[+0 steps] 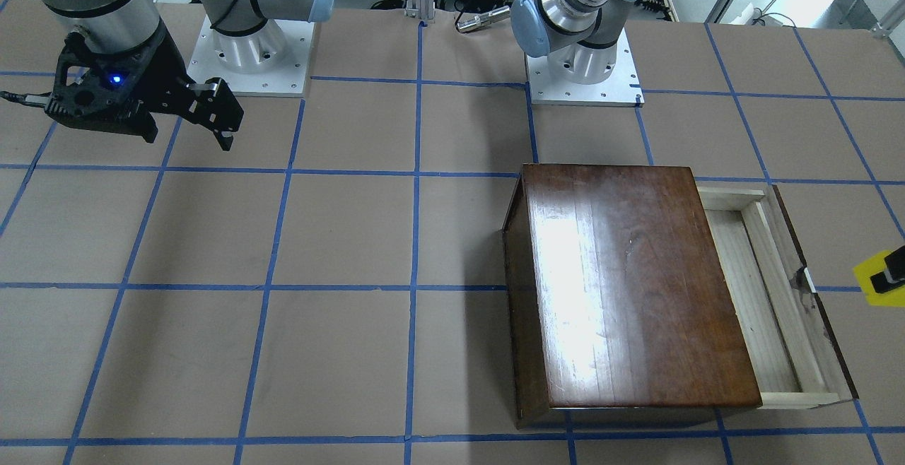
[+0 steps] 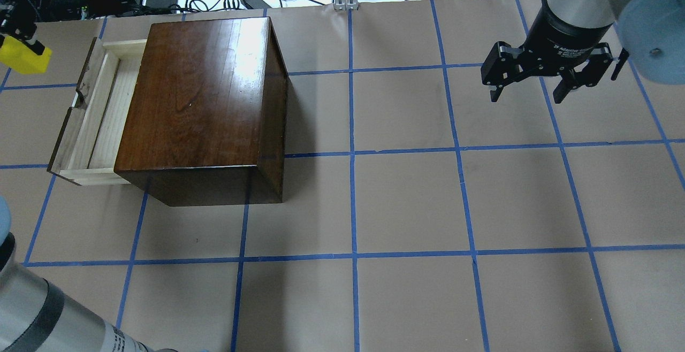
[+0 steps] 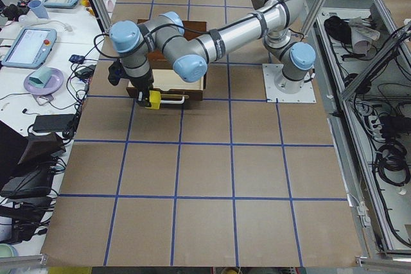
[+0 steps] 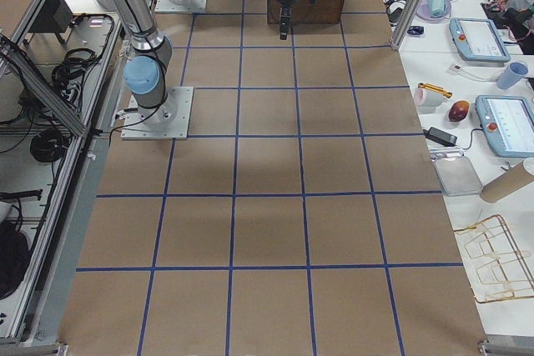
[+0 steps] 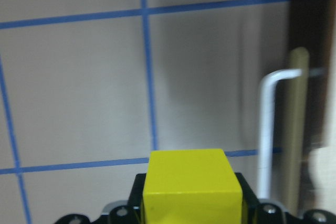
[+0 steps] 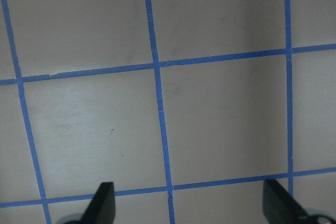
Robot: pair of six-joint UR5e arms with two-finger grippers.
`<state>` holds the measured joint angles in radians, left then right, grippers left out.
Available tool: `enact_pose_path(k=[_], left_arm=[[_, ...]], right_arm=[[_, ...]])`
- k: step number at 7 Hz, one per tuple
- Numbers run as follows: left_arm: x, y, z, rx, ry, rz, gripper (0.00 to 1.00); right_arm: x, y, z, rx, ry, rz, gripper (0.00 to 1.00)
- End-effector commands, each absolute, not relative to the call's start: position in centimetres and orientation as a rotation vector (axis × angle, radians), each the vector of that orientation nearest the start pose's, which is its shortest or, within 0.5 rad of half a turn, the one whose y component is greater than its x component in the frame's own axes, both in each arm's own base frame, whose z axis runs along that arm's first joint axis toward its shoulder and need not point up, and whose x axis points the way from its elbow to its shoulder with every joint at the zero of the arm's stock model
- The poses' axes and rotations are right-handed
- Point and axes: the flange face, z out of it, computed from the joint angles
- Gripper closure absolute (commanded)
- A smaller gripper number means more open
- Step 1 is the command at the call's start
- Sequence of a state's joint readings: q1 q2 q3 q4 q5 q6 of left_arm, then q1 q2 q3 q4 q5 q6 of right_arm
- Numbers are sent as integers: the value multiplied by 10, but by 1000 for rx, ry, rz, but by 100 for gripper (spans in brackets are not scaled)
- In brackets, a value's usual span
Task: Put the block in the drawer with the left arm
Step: 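Lift the yellow cube and carry it over the open drawer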
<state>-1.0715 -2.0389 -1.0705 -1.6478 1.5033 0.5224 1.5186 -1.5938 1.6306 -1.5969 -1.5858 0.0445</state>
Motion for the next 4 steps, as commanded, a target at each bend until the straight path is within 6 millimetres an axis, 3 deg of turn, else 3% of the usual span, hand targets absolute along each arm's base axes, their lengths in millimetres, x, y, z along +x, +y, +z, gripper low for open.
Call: enact_pose_path(k=[1, 2, 4], left_arm=[[154, -667, 422, -76, 3272, 95, 100], [153, -672, 393, -125, 3278, 113, 100], [149, -671, 361, -132, 3290, 160, 100]], right_arm=[[107, -487, 472, 152, 3153, 19, 0], [107, -487, 472, 152, 3153, 19, 0], [107, -487, 472, 152, 3153, 17, 0]])
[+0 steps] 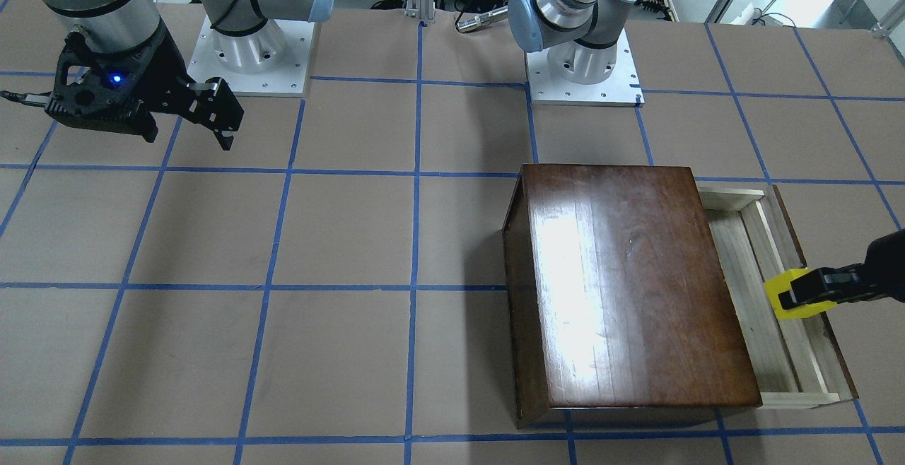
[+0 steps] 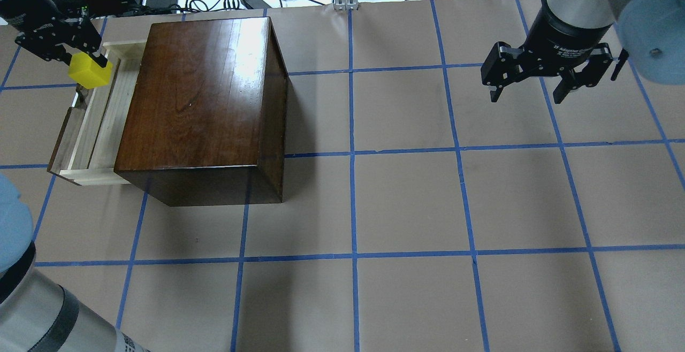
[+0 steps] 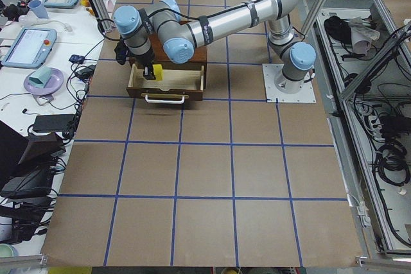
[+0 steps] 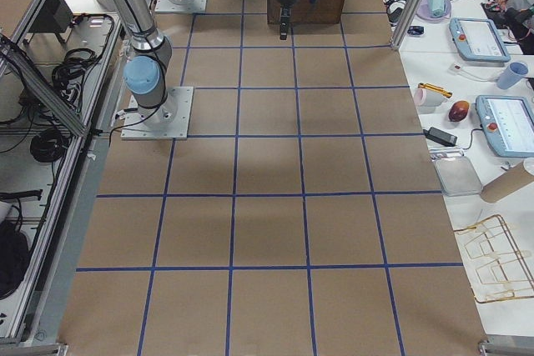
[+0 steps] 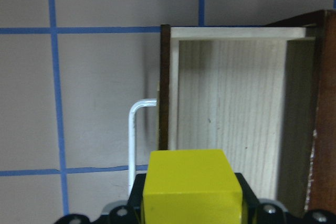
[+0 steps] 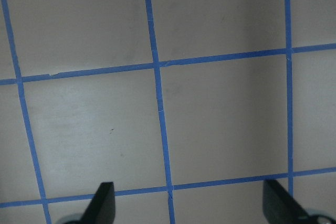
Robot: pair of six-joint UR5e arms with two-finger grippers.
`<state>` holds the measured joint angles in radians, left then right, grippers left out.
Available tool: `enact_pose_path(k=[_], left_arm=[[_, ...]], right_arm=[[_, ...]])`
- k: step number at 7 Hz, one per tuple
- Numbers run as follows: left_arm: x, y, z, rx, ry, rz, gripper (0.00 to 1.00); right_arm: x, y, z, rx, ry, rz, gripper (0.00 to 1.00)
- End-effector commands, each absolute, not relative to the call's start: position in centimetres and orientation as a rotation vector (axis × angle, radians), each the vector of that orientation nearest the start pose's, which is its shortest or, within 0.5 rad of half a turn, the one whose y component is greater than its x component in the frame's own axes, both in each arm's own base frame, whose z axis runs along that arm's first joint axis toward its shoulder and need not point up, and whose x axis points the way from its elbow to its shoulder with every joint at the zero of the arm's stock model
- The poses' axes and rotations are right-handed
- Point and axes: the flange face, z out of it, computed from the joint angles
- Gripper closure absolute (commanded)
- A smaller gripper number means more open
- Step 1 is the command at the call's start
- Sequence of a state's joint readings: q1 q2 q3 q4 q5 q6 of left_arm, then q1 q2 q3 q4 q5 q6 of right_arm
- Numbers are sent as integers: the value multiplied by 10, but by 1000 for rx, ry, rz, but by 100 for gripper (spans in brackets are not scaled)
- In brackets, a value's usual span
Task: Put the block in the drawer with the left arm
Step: 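Lift the yellow cube and carry it over the open drawer, then lower the cube into the drawer and open the left gripper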
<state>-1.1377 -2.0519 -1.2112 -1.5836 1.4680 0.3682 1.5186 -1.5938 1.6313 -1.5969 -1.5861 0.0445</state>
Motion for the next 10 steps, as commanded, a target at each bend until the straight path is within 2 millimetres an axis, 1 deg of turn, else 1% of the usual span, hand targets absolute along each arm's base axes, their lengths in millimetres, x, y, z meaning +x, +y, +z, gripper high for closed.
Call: enact_pose_path(k=[1, 3, 4, 5, 6, 7, 8, 9, 10], left_arm=[[148, -671, 357, -142, 3292, 169, 100], [147, -669, 334, -146, 3301, 219, 100], [147, -668, 328, -144, 3304, 234, 99], [146, -669, 326, -146, 3310, 235, 84], [143, -670, 325, -159, 3345, 220, 31], [140, -671, 327, -159, 3370, 202, 0], [140, -669, 339, -158, 3360, 173, 0], [139, -667, 358, -152, 3349, 127, 0], [132, -666, 384, -127, 3327, 75, 0]], right_arm=[[107, -487, 472, 152, 3153, 17, 0], [106, -487, 472, 155, 3153, 17, 0], [107, -487, 472, 152, 3153, 17, 0], [107, -487, 472, 152, 3153, 17, 0], [107, -487, 472, 152, 3153, 17, 0], [107, -487, 472, 152, 3153, 19, 0], [106, -487, 472, 155, 3153, 17, 0], [107, -487, 472, 152, 3153, 17, 0], [106, -487, 472, 155, 3153, 17, 0]])
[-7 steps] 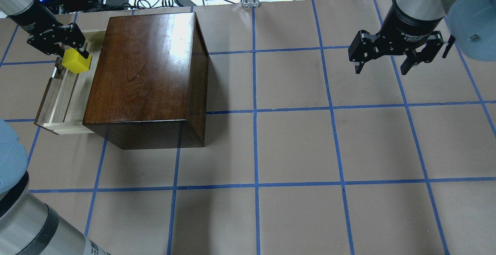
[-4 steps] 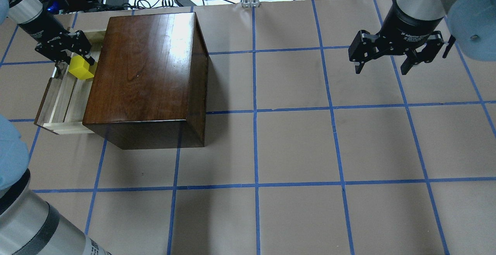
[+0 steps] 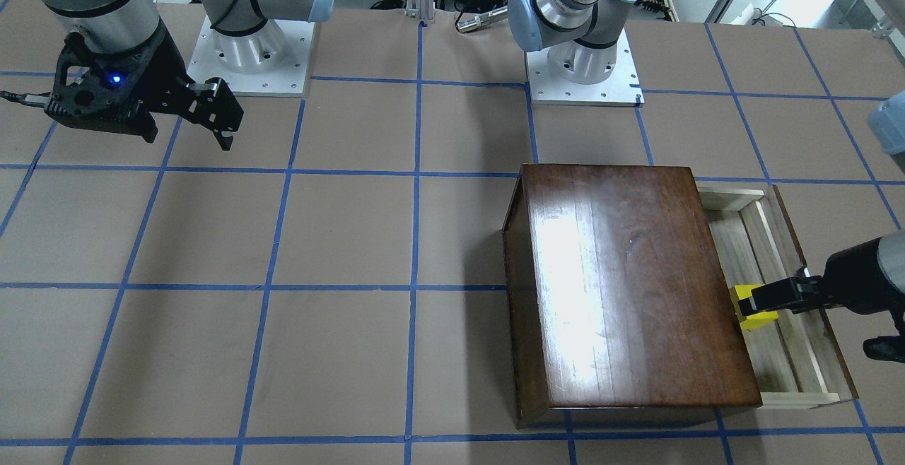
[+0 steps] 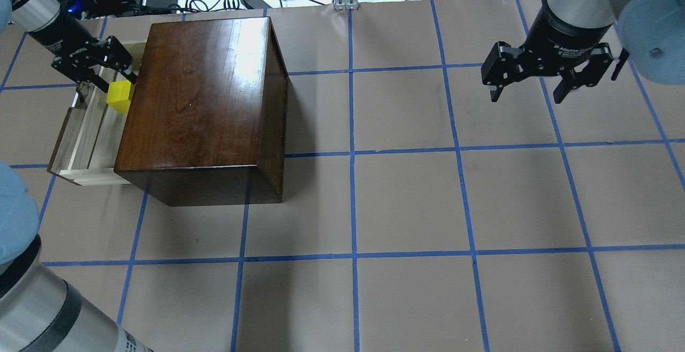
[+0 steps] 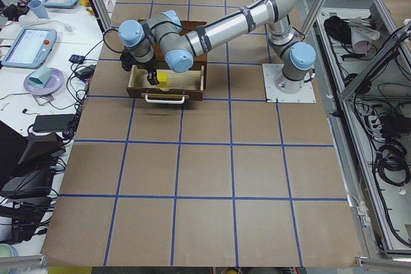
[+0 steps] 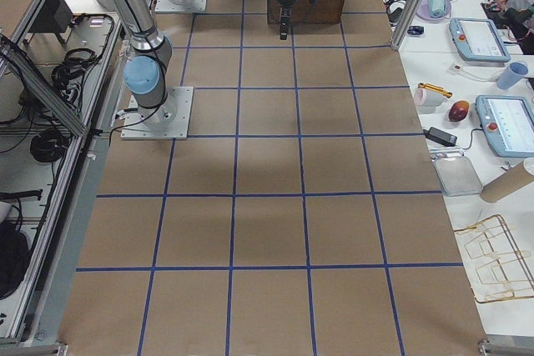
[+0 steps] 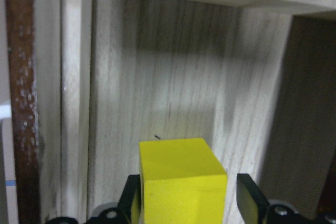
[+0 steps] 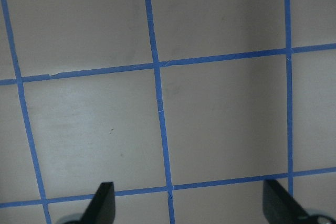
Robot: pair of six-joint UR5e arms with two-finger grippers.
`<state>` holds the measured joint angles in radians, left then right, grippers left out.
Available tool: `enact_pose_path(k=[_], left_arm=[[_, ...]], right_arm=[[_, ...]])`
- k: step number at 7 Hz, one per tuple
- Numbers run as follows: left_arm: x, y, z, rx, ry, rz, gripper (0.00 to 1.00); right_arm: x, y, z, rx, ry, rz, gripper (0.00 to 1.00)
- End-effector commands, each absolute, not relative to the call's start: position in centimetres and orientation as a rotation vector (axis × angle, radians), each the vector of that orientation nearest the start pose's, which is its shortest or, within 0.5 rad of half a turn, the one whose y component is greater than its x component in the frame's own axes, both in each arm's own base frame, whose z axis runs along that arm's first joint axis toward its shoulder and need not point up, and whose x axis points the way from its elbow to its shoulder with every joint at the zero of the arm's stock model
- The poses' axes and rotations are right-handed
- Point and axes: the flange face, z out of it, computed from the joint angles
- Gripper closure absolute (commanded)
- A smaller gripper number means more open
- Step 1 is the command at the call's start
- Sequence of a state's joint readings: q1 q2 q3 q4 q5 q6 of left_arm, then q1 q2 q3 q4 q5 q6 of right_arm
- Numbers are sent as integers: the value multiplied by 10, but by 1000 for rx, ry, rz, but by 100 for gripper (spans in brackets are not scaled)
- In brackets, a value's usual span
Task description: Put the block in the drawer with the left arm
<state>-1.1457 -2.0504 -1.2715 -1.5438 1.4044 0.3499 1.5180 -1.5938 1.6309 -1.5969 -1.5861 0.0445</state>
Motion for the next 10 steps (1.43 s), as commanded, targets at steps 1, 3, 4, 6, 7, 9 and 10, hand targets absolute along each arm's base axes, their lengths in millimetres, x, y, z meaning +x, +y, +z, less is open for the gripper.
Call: enact_pose_path(k=[1, 3, 4, 6, 7, 9, 10], left_arm=[[116, -666, 420, -70, 3274, -8, 0], [42, -647, 470, 124, 3117, 38, 0], [2, -637, 484, 68, 3126, 37, 0], [-49, -622, 485, 22, 3139, 111, 0], [-70, -614, 477, 54, 3137, 155, 0], [-114, -586, 454, 131, 3124, 241, 0], [-118, -572, 451, 93, 3125, 251, 0]], right_arm=[[107, -487, 472, 152, 3153, 17, 0], [107, -487, 472, 152, 3153, 17, 0], [107, -487, 472, 152, 3153, 17, 0], [107, -487, 472, 152, 3152, 17, 0], [107, -487, 472, 152, 3153, 17, 0], [107, -487, 472, 152, 3153, 17, 0], [107, -487, 472, 152, 3153, 17, 0]])
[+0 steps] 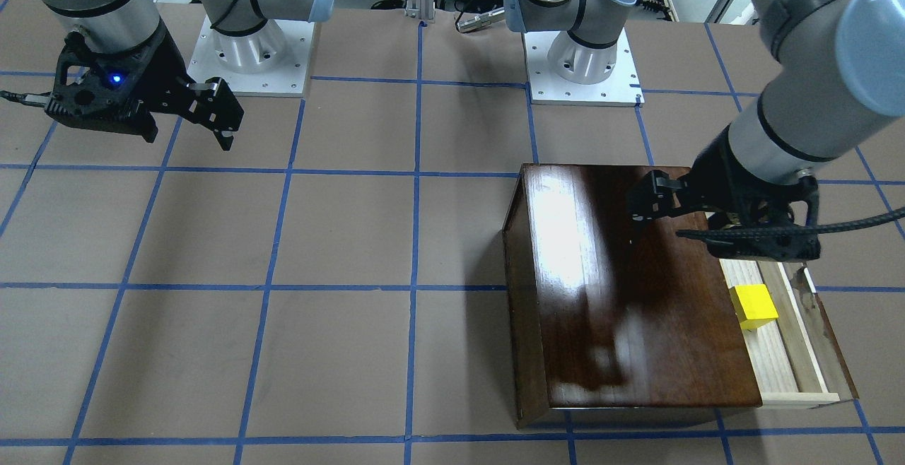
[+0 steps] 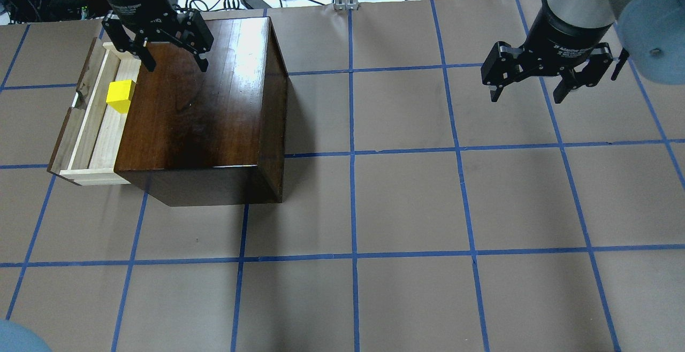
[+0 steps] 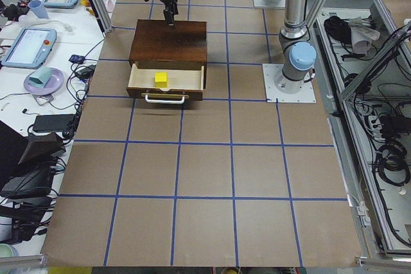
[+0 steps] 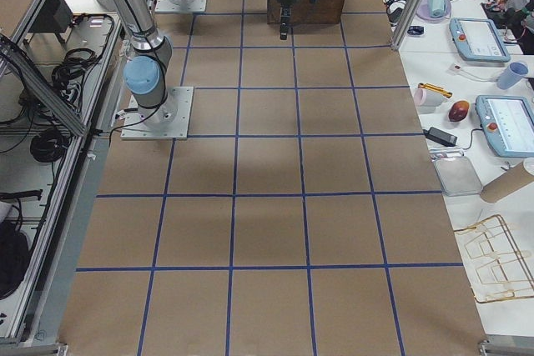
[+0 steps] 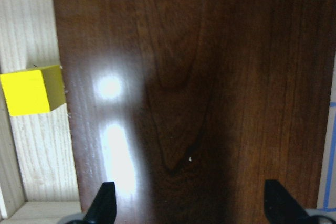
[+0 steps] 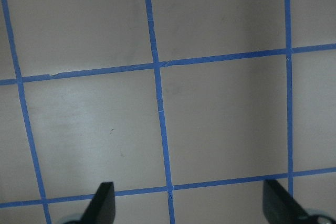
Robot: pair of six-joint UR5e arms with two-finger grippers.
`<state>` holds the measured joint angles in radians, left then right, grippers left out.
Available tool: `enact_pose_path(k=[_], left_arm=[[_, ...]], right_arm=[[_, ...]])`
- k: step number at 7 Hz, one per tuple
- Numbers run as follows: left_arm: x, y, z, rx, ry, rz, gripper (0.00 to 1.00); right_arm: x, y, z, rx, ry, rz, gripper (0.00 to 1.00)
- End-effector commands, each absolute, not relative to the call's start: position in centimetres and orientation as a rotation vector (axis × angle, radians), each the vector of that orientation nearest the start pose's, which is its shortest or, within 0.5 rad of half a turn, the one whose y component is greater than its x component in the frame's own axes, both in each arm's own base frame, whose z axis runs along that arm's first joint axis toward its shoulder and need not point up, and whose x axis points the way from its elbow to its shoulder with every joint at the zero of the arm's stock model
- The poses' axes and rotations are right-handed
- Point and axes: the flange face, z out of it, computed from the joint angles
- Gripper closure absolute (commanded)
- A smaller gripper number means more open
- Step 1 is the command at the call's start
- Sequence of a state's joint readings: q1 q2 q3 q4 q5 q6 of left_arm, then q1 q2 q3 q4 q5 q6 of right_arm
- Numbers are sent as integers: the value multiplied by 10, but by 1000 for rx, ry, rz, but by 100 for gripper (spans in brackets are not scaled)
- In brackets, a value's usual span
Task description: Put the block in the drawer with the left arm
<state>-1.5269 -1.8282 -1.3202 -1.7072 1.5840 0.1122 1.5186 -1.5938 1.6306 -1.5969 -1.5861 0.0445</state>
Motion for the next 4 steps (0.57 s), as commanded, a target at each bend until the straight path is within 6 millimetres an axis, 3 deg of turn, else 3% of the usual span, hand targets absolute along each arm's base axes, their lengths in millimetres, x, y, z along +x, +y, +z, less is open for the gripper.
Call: enact_pose_path(k=[1, 4], left_arm=[[-118, -564, 449, 93, 3125, 253, 0], [-119, -532, 443, 81, 3126, 260, 0]], right_arm=[[107, -487, 472, 152, 3153, 17, 0], [107, -487, 472, 152, 3153, 17, 0]])
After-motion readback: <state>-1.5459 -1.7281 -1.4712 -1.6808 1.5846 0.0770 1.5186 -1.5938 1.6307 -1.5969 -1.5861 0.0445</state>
